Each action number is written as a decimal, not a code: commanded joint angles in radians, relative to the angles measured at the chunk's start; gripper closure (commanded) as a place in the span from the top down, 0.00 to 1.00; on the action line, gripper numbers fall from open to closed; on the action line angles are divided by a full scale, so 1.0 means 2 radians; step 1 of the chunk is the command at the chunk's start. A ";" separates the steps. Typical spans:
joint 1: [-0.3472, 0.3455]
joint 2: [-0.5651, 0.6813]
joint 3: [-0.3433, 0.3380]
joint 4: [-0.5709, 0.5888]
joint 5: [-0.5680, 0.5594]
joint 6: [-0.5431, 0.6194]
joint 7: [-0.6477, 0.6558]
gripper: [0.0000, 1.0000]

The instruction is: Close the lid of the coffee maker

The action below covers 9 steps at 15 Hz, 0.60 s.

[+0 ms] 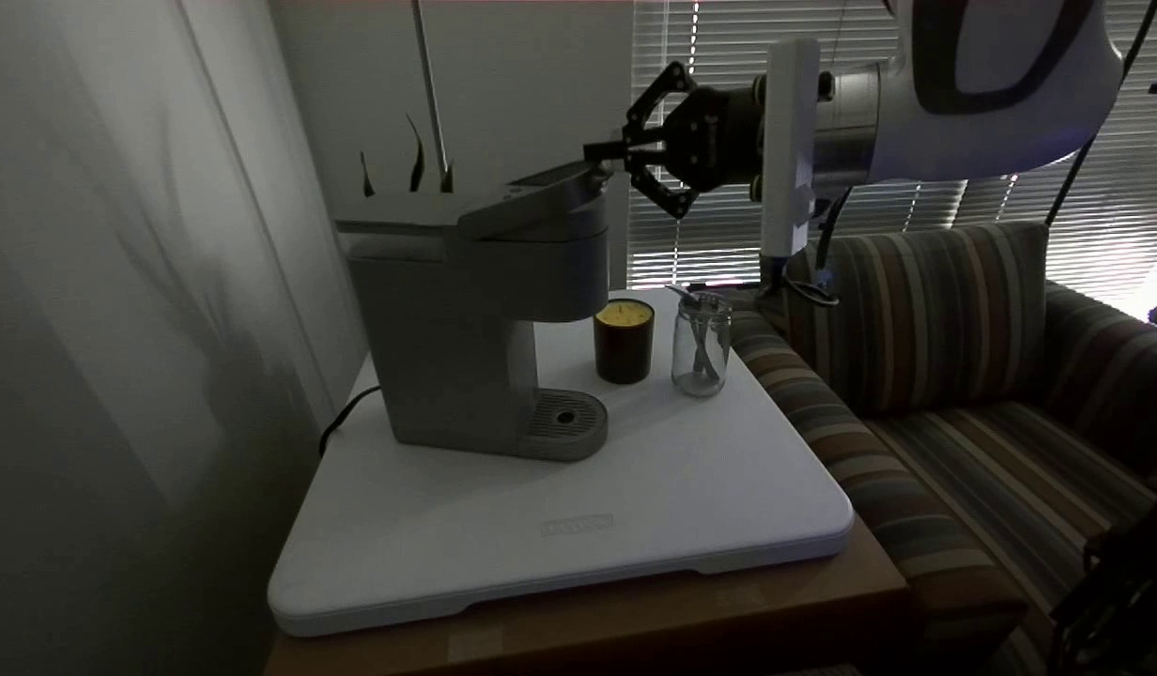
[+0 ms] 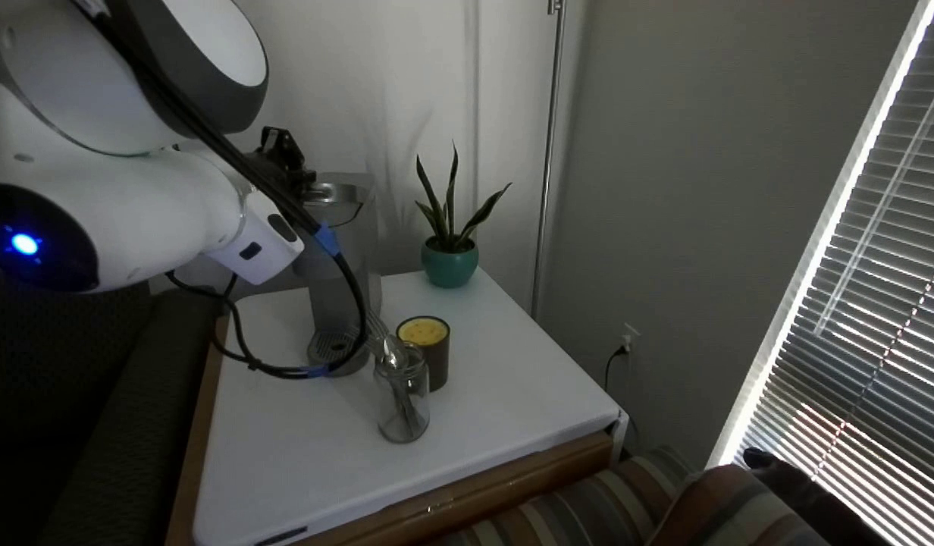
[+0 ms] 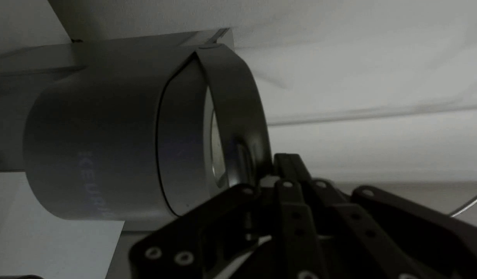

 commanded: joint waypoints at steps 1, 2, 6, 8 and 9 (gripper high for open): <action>0.000 0.012 0.004 -0.005 -0.016 0.012 -0.002 0.00; 0.002 0.013 0.006 -0.004 -0.022 0.020 0.002 0.00; 0.004 0.018 0.007 -0.005 -0.036 0.025 -0.003 0.00; 0.003 0.022 0.005 -0.006 -0.036 0.023 -0.007 0.00; 0.002 0.025 0.005 -0.007 -0.035 0.020 -0.008 0.00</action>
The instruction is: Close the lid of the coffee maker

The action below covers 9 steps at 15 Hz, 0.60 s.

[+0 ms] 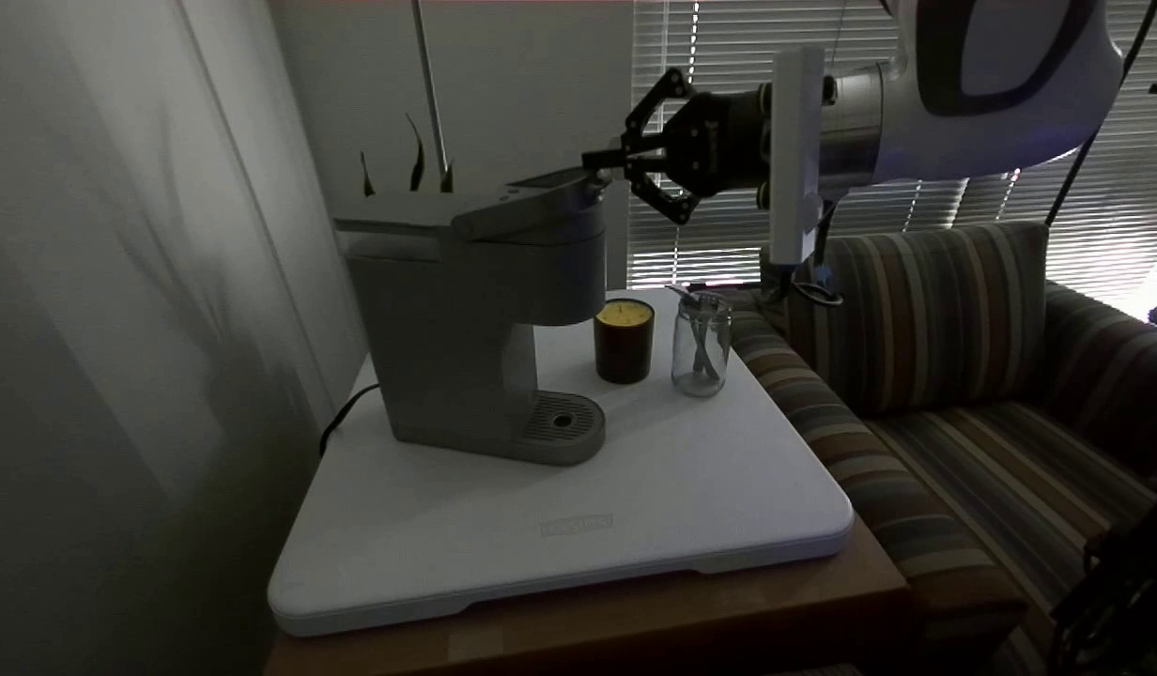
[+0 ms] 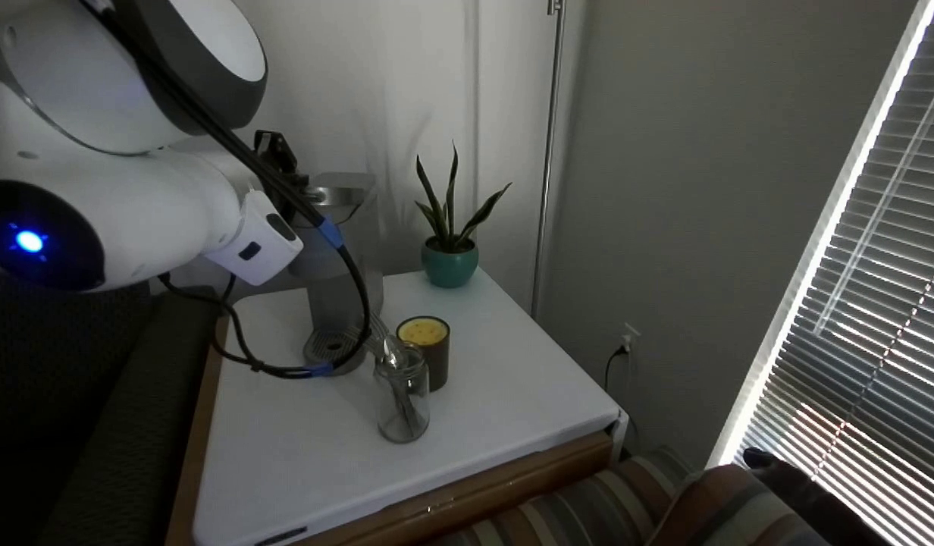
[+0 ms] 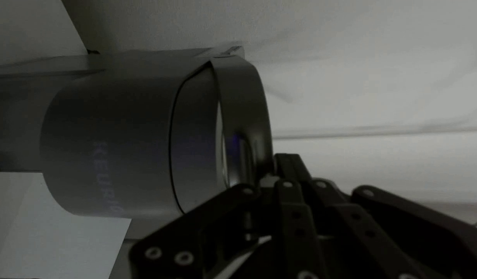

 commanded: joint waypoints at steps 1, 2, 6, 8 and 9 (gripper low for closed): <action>0.000 0.027 0.003 -0.005 -0.006 0.013 -0.009 0.00; -0.001 0.030 0.002 -0.006 -0.004 0.011 -0.010 0.00; -0.001 0.053 -0.002 -0.005 0.001 0.001 -0.011 0.00; -0.002 0.059 -0.004 -0.003 0.001 -0.010 -0.009 0.00; -0.001 0.060 -0.004 -0.001 0.000 -0.011 -0.009 0.00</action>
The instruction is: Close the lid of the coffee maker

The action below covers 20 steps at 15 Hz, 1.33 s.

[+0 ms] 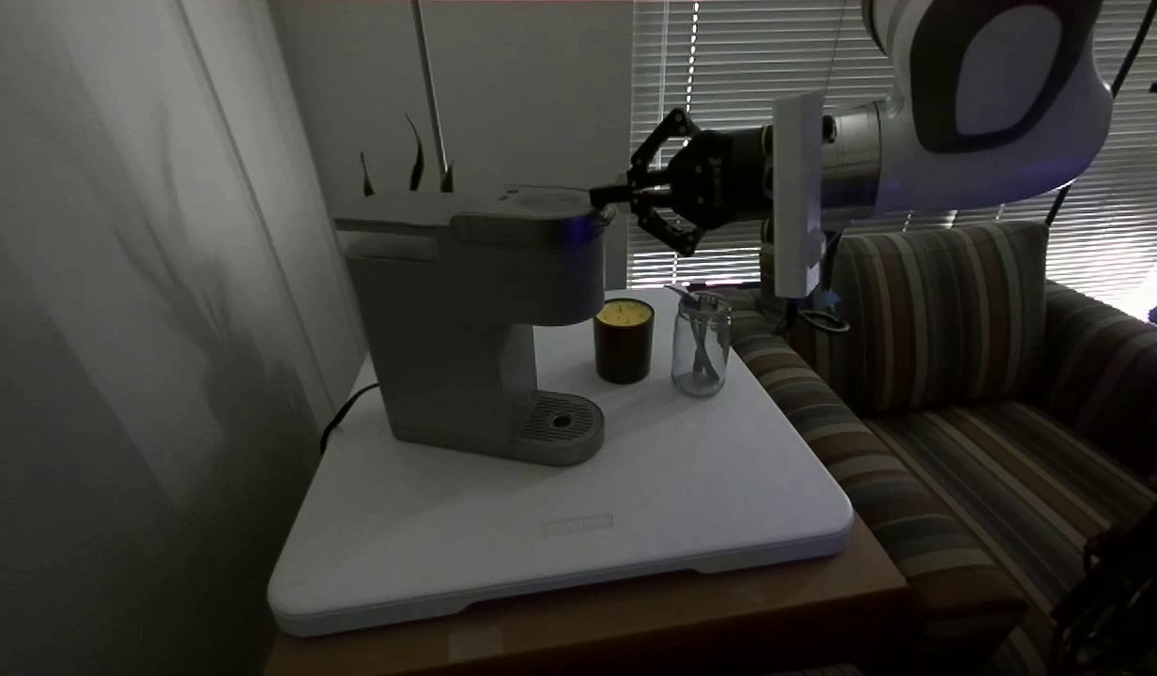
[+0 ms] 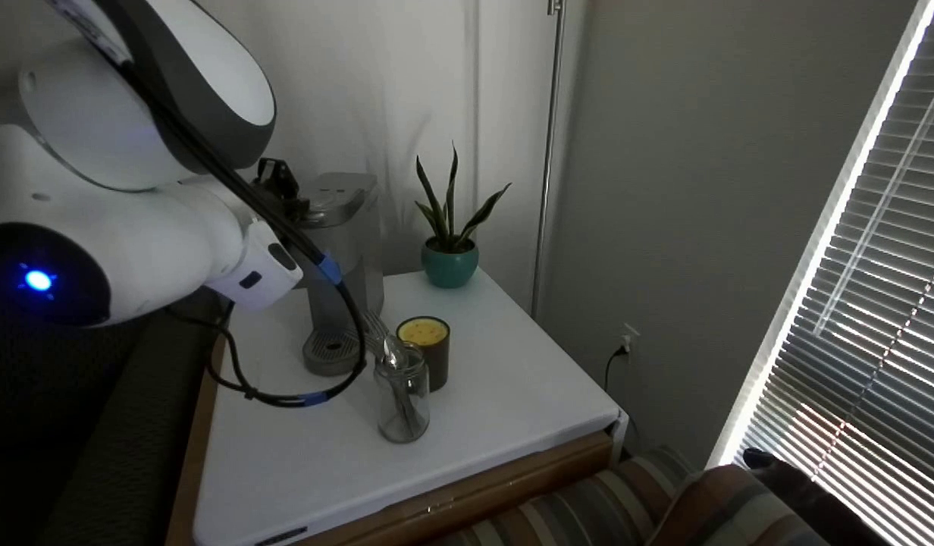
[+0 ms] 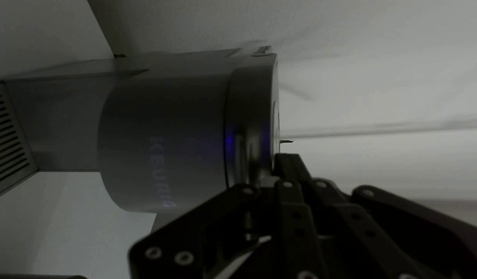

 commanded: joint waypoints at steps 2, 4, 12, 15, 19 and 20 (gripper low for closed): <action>0.000 0.031 0.000 0.006 -0.004 0.005 -0.008 0.00; 0.001 0.020 -0.001 0.006 -0.007 0.013 -0.011 0.00; 0.021 -0.054 0.008 0.028 -0.096 0.175 -0.029 0.00; 0.028 -0.067 0.022 0.049 -0.165 0.246 -0.010 0.00; 0.039 -0.078 0.047 0.060 -0.315 0.315 0.082 0.00; 0.045 -0.078 0.056 0.054 -0.358 0.325 0.117 0.00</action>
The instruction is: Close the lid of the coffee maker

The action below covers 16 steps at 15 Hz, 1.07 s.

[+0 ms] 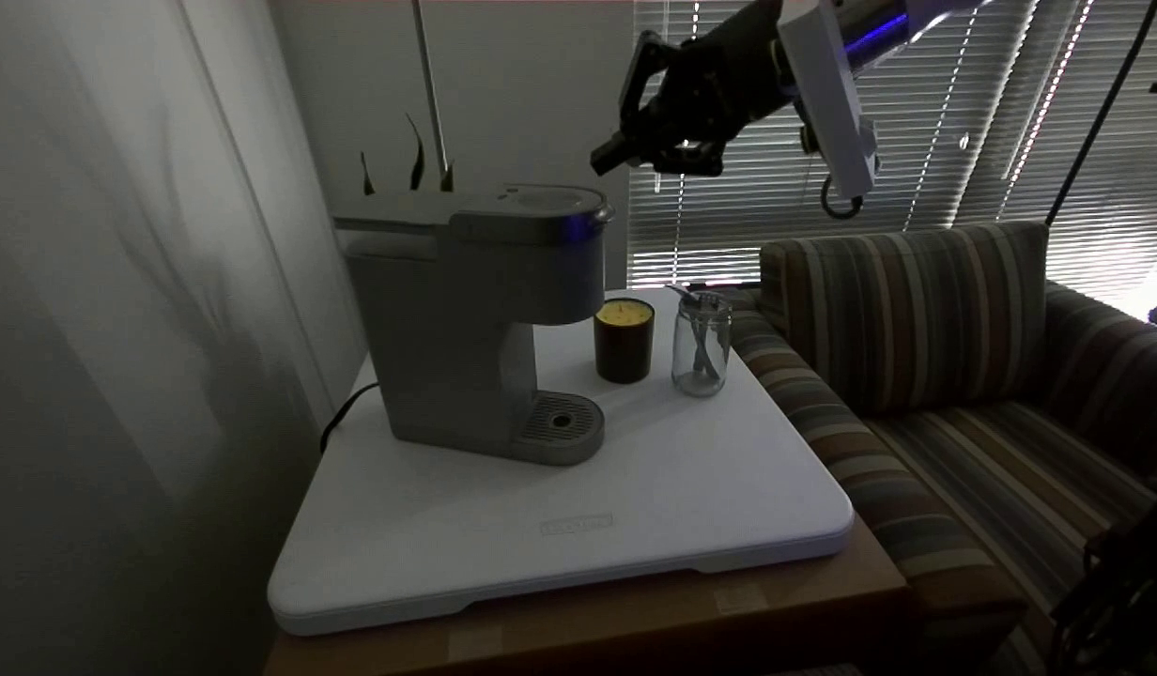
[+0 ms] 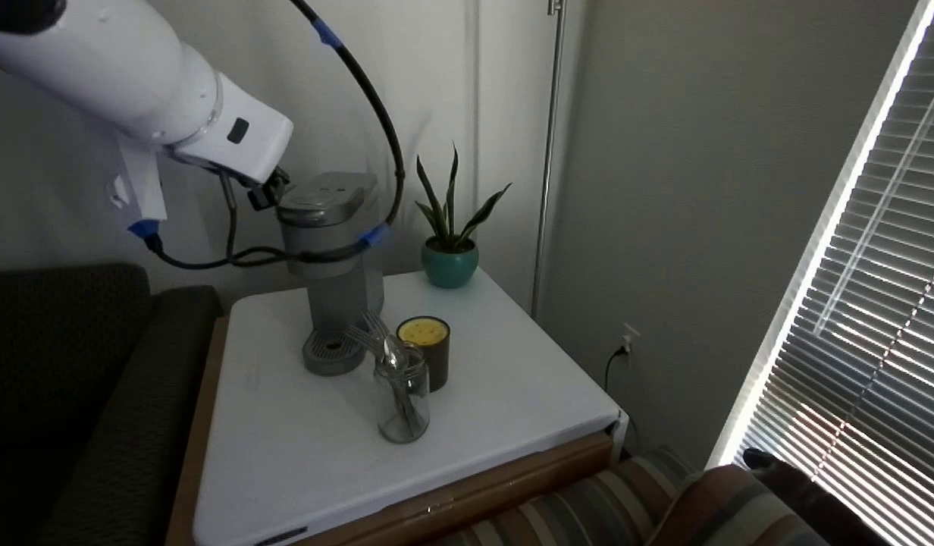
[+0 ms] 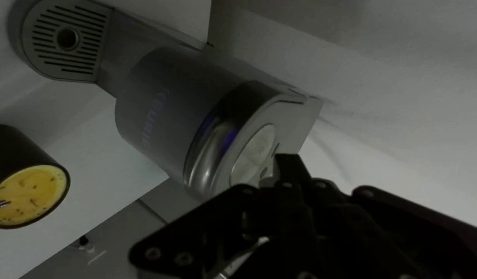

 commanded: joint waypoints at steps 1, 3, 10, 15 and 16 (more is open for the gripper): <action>0.009 -0.007 0.032 -0.015 -0.145 0.038 0.116 0.00; 0.012 -0.014 0.043 -0.037 -0.236 0.032 0.191 0.00; -0.003 -0.053 0.037 -0.096 -0.565 0.011 0.401 0.00; -0.035 -0.091 0.019 -0.102 -0.794 -0.041 0.525 0.00; -0.041 -0.103 0.016 -0.090 -0.838 -0.065 0.551 0.00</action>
